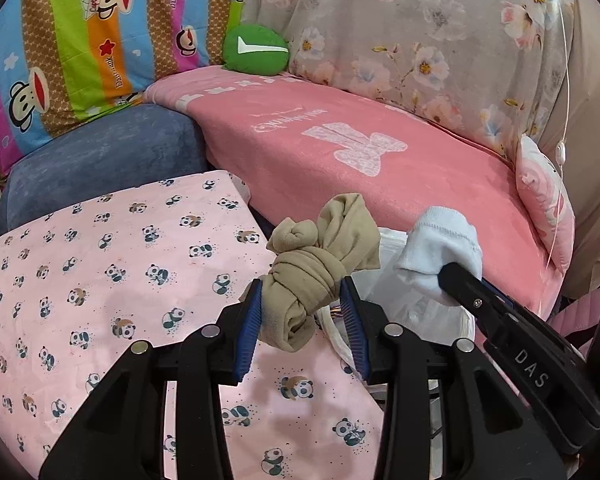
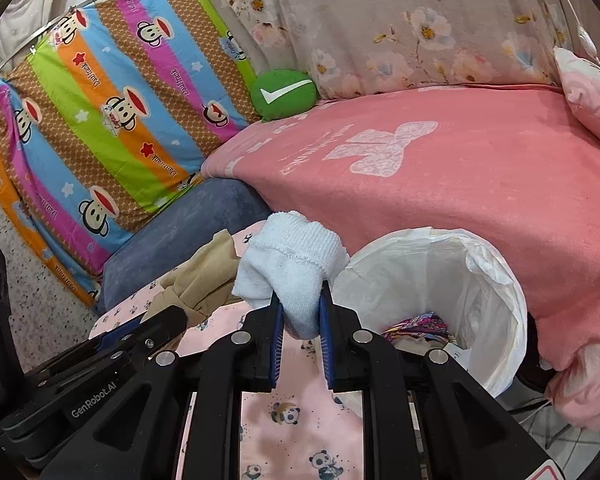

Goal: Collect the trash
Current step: 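Carry stocking and sock over the bin and open both tools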

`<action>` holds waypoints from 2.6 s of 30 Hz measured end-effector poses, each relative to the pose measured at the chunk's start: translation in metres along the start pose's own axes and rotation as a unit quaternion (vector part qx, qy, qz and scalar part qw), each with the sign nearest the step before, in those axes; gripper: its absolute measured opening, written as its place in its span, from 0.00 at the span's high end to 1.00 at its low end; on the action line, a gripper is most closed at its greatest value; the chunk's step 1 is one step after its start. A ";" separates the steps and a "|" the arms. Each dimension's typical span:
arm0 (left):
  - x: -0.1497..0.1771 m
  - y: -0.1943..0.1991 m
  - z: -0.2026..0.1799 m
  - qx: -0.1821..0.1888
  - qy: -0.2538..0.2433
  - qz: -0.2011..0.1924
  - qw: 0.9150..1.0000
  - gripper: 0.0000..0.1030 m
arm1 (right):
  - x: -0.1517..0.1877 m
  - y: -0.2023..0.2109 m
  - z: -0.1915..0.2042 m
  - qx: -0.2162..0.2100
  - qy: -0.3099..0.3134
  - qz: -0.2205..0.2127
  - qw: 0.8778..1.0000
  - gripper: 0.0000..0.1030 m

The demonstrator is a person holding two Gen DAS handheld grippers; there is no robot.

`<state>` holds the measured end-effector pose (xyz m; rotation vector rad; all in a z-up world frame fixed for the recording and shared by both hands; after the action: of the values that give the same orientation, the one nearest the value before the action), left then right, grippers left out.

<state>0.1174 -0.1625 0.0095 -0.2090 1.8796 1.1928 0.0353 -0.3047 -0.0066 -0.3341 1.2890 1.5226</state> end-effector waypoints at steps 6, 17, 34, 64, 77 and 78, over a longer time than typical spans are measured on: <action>0.003 -0.008 -0.024 0.009 -0.020 0.008 1.000 0.64 | 0.000 0.005 -0.027 0.013 -0.019 -0.001 1.000 0.85; 0.010 -0.024 -0.056 0.021 -0.045 0.025 0.998 0.64 | 0.002 0.008 -0.060 0.027 -0.043 -0.003 0.999 0.85; 0.016 -0.051 -0.089 0.037 -0.070 0.049 0.996 0.64 | 0.005 0.009 -0.092 0.051 -0.059 -0.002 0.997 0.85; 0.036 -0.057 -0.013 -0.038 -0.016 0.054 0.998 0.29 | 0.023 -0.027 -0.066 0.092 0.015 0.064 0.994 0.44; 0.058 -0.029 0.010 -0.097 -0.007 0.047 0.994 0.13 | 0.046 -0.007 -0.041 0.121 0.091 0.078 0.985 0.18; 0.059 -0.027 0.010 -0.099 -0.006 0.045 0.994 0.13 | 0.047 -0.006 -0.040 0.119 0.093 0.079 0.985 0.18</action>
<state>0.1024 -0.1511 -0.0535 -0.2269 1.7750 1.4413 0.0057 -0.3148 -0.0601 -0.2264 1.6607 1.4732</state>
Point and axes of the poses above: each gripper's, at about its wrist camera, not at the fingertips, and y roughly against the way its jaws point, z to its left, x to its underside, the point moved 4 cm from there along -y, roughly the way its jaws point, and after that the axes turned 1 degree about -z, right-handed, at the moved point
